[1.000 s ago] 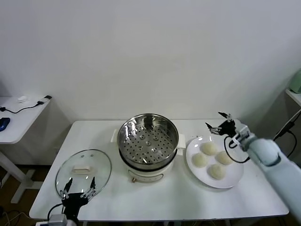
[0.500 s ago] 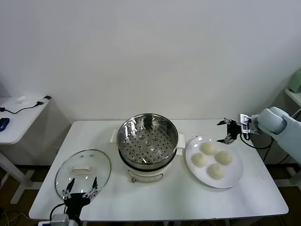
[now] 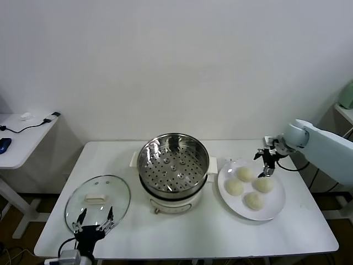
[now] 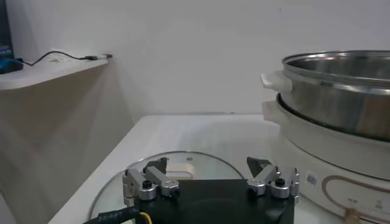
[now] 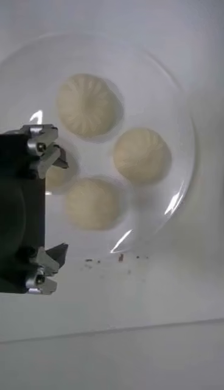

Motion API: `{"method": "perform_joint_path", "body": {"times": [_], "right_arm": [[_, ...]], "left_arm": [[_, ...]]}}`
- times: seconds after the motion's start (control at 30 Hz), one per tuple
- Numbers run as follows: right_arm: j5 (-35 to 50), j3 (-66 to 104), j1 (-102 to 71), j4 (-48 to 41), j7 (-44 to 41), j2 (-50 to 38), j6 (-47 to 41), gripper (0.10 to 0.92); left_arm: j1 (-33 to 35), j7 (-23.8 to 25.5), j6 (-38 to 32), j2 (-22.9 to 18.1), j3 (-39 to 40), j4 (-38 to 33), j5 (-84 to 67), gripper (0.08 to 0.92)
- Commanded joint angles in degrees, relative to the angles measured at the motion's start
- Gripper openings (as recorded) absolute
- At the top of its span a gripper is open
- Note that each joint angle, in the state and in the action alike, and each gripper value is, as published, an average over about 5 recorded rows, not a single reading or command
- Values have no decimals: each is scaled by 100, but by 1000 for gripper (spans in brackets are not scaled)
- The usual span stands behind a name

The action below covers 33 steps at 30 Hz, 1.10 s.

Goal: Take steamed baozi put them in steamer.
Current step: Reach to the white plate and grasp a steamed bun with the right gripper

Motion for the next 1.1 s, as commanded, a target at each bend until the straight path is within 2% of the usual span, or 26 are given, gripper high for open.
{"method": "perform_joint_path", "body": {"times": [0.03, 0.7, 0.9, 1.1], "right_arm": [[40, -229, -7, -599, -175, 529, -19, 823], [-264, 312, -564, -1300, 23, 1014, 18, 820], [-334, 362, -561, -1302, 12, 996, 38, 713], [-332, 417, -547, -1210, -44, 955, 88, 687]], "left_arm": [[-10, 7, 6, -4, 2, 16, 4, 823], [-50, 16, -23, -28, 58, 83, 13, 823], [-39, 10, -9, -39, 78, 74, 30, 823], [-16, 1, 2, -56, 89, 53, 58, 823]]}}
